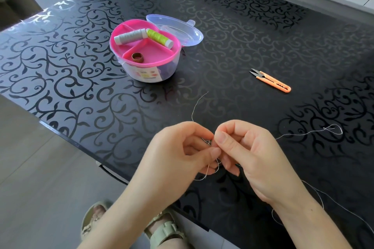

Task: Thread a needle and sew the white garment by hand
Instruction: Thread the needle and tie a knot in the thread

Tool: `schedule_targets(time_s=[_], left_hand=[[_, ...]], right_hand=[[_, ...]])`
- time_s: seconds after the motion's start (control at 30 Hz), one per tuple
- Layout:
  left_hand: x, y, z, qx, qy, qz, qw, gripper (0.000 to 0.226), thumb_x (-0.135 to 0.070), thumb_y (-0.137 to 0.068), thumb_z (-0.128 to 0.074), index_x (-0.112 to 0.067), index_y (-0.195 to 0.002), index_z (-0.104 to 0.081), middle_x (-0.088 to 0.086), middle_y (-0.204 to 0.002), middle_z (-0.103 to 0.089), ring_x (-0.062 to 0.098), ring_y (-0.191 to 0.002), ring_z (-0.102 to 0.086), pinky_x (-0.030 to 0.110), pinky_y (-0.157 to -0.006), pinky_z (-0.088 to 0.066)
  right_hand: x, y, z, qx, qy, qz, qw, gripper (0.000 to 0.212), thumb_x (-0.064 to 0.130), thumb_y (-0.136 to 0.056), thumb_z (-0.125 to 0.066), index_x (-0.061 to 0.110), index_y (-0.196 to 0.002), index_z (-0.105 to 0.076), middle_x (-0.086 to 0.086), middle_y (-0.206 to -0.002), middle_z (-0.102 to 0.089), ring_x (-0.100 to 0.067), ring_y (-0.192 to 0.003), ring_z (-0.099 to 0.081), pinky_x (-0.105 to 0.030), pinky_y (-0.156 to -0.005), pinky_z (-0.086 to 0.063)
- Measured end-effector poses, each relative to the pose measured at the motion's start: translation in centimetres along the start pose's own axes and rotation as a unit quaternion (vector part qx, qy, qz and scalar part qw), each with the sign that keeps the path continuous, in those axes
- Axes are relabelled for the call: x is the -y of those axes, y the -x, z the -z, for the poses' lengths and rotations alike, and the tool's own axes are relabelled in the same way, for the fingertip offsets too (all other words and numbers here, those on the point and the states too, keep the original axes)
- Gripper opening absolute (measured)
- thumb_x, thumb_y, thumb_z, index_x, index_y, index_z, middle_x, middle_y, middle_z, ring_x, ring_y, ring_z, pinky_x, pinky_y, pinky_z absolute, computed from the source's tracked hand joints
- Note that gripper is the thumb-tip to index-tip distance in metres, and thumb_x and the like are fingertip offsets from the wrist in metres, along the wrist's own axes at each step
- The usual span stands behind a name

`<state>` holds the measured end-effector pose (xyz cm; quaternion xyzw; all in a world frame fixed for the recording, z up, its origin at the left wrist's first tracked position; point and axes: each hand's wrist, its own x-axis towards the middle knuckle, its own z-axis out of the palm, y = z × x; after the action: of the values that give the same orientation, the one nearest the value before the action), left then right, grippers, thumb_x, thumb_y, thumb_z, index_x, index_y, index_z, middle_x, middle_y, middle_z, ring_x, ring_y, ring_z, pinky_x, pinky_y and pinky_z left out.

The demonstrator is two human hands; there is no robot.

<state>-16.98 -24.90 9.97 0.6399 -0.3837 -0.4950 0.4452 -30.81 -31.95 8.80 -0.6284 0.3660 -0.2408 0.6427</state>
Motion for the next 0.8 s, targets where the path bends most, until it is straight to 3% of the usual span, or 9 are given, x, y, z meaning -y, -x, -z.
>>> schedule_targets(time_s=[0.17, 0.37, 0.6, 0.8], left_hand=[[-0.2, 0.0, 0.5, 0.007, 0.057, -0.002, 0.998, 0.014, -0.008, -0.076, -0.074, -0.007, -0.088, -0.068, 0.011, -0.07, -0.072, 0.022, -0.064, -0.072, 0.031, -0.064, -0.06], [-0.3, -0.1, 0.5, 0.007, 0.08, -0.014, 0.997, 0.015, -0.009, -0.074, -0.074, -0.003, -0.086, -0.068, 0.011, -0.069, -0.072, 0.021, -0.063, -0.071, 0.025, -0.061, -0.058], [-0.6, 0.0, 0.3, -0.002, 0.095, -0.021, 0.995, 0.011, -0.004, -0.074, -0.074, -0.006, -0.083, -0.067, 0.011, -0.066, -0.071, 0.021, -0.06, -0.071, 0.023, -0.058, -0.057], [-0.4, 0.2, 0.2, -0.028, 0.111, -0.03, 0.993, 0.042, -0.013, -0.066, -0.075, -0.023, -0.105, -0.061, 0.01, -0.067, -0.07, 0.025, -0.062, -0.07, 0.032, -0.062, -0.059]], right_hand=[[0.4, 0.0, 0.2, 0.001, -0.039, 0.007, 0.999, 0.012, 0.033, -0.073, -0.07, 0.021, -0.074, -0.071, -0.008, -0.061, -0.061, -0.011, -0.046, -0.048, -0.018, -0.041, -0.036], [0.1, -0.1, 0.6, 0.009, -0.058, 0.02, 0.998, 0.038, 0.051, -0.063, -0.079, 0.019, -0.083, -0.074, -0.005, -0.056, -0.059, -0.016, -0.046, -0.044, -0.018, -0.042, -0.037], [0.7, 0.1, 0.3, -0.029, -0.069, 0.0, 0.997, 0.014, 0.03, -0.07, -0.075, 0.017, -0.074, -0.075, -0.004, -0.046, -0.052, -0.013, -0.042, -0.043, -0.018, -0.039, -0.035], [1.1, 0.0, 0.0, -0.069, -0.063, -0.006, 0.996, 0.02, 0.027, -0.071, -0.065, 0.008, -0.074, -0.068, 0.006, -0.046, -0.053, -0.007, -0.039, -0.036, -0.016, -0.04, -0.031]])
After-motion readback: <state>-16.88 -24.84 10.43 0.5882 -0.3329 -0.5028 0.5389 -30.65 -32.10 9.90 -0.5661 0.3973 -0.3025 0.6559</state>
